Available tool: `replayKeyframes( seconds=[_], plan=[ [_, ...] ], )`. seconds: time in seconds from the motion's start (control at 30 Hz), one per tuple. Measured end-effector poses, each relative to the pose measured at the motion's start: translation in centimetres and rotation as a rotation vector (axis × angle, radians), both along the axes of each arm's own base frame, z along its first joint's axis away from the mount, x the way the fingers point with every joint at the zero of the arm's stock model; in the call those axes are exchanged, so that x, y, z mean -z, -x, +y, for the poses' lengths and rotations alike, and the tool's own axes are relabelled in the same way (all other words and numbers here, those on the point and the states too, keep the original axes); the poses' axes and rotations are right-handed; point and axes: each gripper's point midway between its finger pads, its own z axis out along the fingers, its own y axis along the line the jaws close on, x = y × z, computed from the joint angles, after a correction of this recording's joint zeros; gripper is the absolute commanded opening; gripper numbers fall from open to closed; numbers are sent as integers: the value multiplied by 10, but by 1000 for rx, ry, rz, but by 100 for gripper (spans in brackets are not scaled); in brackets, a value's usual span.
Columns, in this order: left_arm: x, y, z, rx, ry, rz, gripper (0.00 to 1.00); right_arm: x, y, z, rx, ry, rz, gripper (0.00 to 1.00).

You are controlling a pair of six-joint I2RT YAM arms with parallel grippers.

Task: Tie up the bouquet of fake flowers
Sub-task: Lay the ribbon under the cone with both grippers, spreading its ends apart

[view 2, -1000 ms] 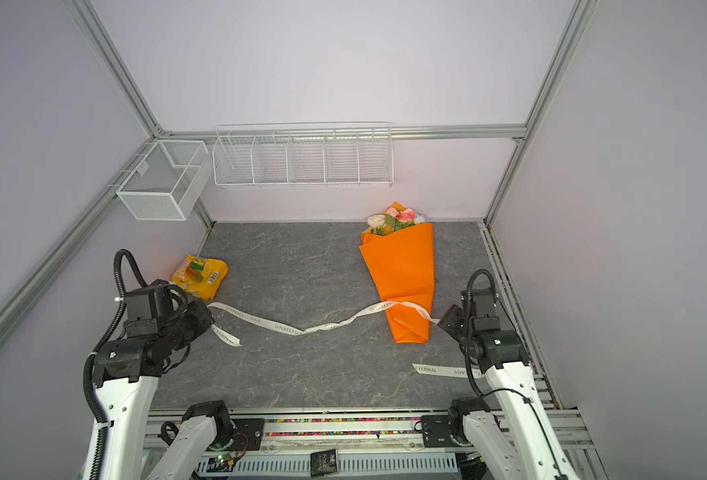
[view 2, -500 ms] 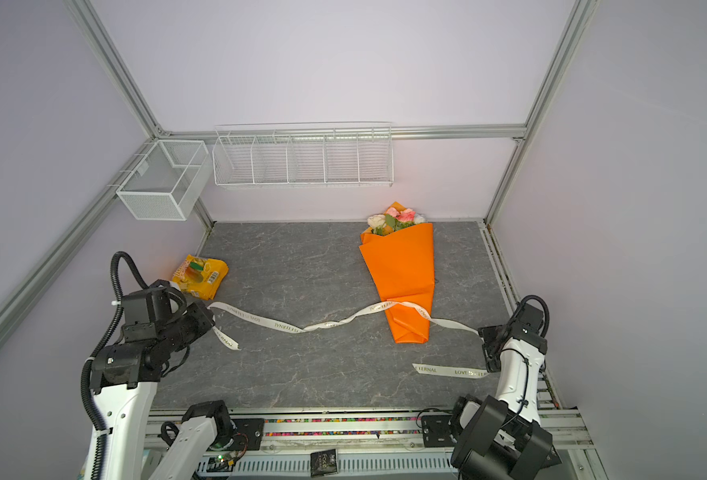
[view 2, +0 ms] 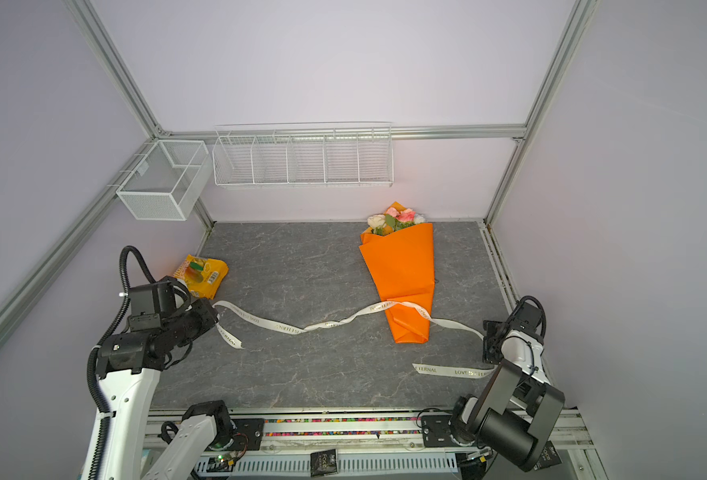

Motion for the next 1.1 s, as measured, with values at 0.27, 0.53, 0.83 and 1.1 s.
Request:
replayKeyframes(
  seconds=[0.27, 0.53, 0.83, 1.1],
  plan=[
    [3, -2, 2, -8, -8, 16, 0, 6, -29, -25, -18, 48, -48, 27],
    [-15, 2, 26, -104, -110, -15, 0, -38, -34, -54, -154, 295, -36, 6],
    [-71, 15, 75, -300, -342, -96, 0, -238, -18, -77, -200, 969, -90, 6],
    [-68, 36, 91, -380, -415, -67, 0, -290, 49, -67, -136, 1085, 5, 6]
  ],
)
